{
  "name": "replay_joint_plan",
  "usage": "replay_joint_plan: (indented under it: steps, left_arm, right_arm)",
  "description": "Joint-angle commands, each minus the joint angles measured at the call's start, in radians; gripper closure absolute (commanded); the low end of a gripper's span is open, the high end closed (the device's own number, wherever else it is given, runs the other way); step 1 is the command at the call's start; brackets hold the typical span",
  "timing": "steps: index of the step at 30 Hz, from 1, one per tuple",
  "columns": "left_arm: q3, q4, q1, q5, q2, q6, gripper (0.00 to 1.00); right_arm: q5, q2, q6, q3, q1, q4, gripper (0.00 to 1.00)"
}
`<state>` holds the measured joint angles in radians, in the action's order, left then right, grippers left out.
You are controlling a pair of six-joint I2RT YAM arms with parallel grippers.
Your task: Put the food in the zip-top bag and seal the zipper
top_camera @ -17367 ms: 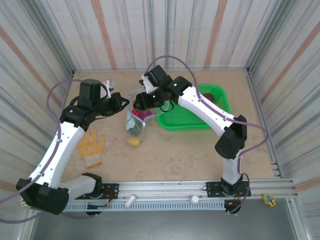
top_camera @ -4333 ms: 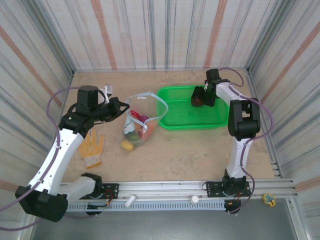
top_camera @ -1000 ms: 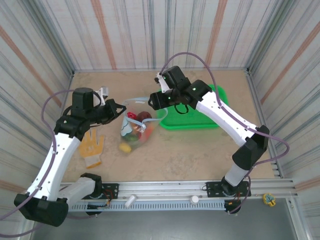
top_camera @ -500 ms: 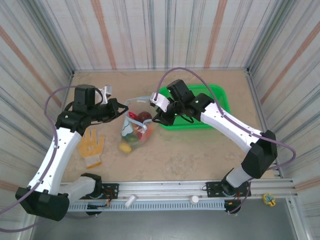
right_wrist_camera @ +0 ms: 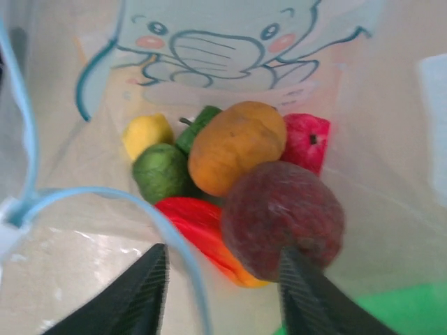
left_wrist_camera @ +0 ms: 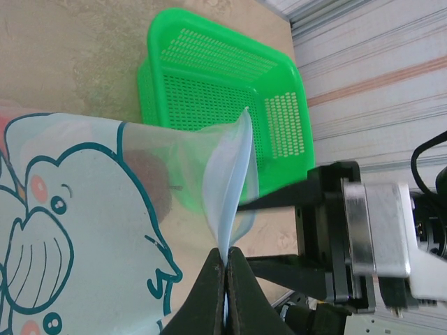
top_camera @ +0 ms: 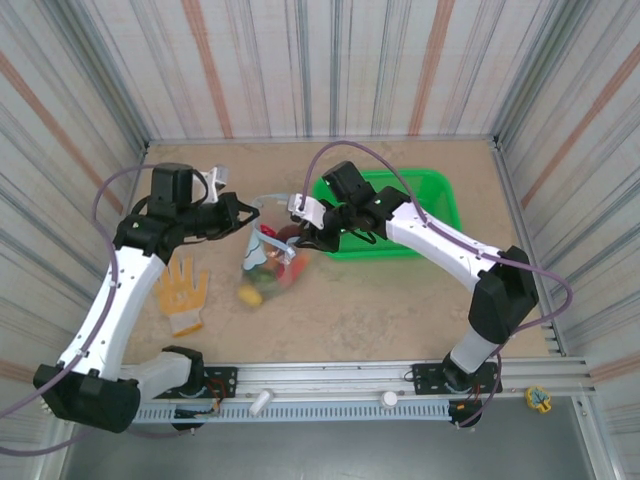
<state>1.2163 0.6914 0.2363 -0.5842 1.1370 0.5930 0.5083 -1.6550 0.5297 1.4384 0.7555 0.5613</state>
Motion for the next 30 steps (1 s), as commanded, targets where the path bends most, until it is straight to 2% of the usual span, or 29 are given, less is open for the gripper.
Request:
replay_joint_plan:
  steps: [1,3,6,10,13,18,20,21,23,30]
  left_arm:
    - [0.041,-0.016,-0.007,-0.029,0.029,-0.033,1.00]
    - [0.048,-0.029,-0.006,-0.031,0.045,-0.035,1.00]
    - [0.068,-0.035,-0.006,-0.034,0.082,-0.038,1.00]
    - [0.103,-0.070,-0.006,-0.121,0.122,-0.041,0.93]
    - [0.126,-0.069,-0.006,-0.121,0.128,-0.050,0.81]
    - [0.176,-0.017,-0.006,-0.105,0.132,-0.099,0.53]
    - [0.177,-0.028,-0.005,-0.113,0.127,-0.095,0.38]
    - [0.172,-0.047,-0.005,-0.128,0.123,-0.086,0.34]
    - [0.183,-0.052,-0.005,-0.125,0.110,-0.091,0.32]
    - [0.148,-0.109,-0.005,0.085,-0.048,-0.178,0.29]
  right_arm:
    - [0.113,-0.011,0.025,0.030,0.017,0.058,0.90]
    - [0.129,0.000,0.030,0.028,0.028,0.070,1.00]
    - [0.145,0.026,0.014,0.027,0.041,0.074,1.00]
    - [0.153,0.062,-0.083,0.030,0.048,0.036,1.00]
    - [0.189,0.075,-0.190,0.049,0.049,0.011,1.00]
    - [0.217,0.062,-0.383,0.112,0.045,-0.008,1.00]
    - [0.208,0.050,-0.429,0.137,0.041,0.000,1.00]
    - [0.207,0.039,-0.444,0.154,0.037,0.012,1.00]
    - [0.214,0.020,-0.467,0.189,0.028,0.037,1.00]
    - [0.200,-0.053,-0.640,0.307,0.008,0.081,1.00]
